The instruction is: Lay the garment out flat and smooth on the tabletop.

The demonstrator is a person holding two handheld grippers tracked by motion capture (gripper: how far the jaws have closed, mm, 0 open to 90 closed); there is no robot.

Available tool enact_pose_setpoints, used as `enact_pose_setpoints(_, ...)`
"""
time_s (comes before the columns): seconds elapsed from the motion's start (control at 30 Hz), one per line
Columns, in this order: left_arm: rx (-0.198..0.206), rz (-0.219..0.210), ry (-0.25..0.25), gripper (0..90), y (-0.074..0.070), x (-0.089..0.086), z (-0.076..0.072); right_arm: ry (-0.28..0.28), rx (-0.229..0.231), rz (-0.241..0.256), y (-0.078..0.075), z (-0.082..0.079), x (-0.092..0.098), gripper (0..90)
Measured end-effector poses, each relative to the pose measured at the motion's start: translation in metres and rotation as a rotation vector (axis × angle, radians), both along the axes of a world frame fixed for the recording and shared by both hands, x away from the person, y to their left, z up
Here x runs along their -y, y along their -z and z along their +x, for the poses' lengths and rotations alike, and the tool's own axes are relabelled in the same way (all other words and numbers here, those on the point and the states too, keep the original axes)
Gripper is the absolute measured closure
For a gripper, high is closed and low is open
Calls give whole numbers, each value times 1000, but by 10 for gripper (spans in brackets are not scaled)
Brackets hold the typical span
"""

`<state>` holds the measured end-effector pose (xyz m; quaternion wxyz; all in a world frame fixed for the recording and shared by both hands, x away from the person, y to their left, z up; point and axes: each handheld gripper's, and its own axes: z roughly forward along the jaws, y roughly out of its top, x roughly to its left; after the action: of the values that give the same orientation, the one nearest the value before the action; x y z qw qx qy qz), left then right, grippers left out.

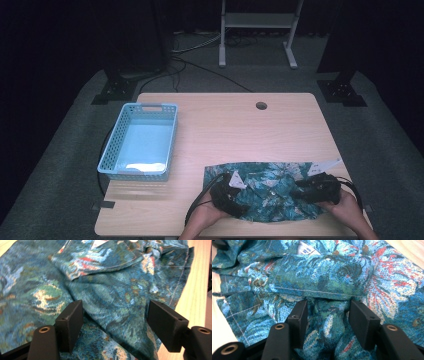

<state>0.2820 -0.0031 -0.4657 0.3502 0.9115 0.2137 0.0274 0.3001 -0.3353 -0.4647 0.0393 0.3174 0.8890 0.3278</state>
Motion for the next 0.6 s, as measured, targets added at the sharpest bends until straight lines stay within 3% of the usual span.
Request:
enact_pose_setpoints(0.17, 5, 23, -25, 270, -1, -10, -1, -31, 22, 0, 1, -7, -7, 524)
enact_pose_setpoints(0.33, 13, 34, -32, 332, -2, -17, -4, -53, 30, -1, 1, -12, -14, 559)
enact_pose_setpoints(0.37, 15, 38, -29, 396, -2, -19, -5, -64, 37, -5, 1, -15, -17, 592)
enact_pose_setpoints(0.47, 17, 44, -24, 448, -3, -21, -7, -77, 39, -5, 1, -17, -19, 622)
enact_pose_setpoints(0.5, 12, 41, -21, 528, -4, -22, -8, -86, 42, -3, 1, -19, -20, 680)
enact_pose_setpoints(0.53, 8, 39, -19, 528, -4, -22, -9, -86, 42, -3, 1, -19, -20, 680)
enact_pose_setpoints(0.6, -2, 36, -12, 655, -5, -23, -11, -102, 38, 5, 1, -23, -22, 743)
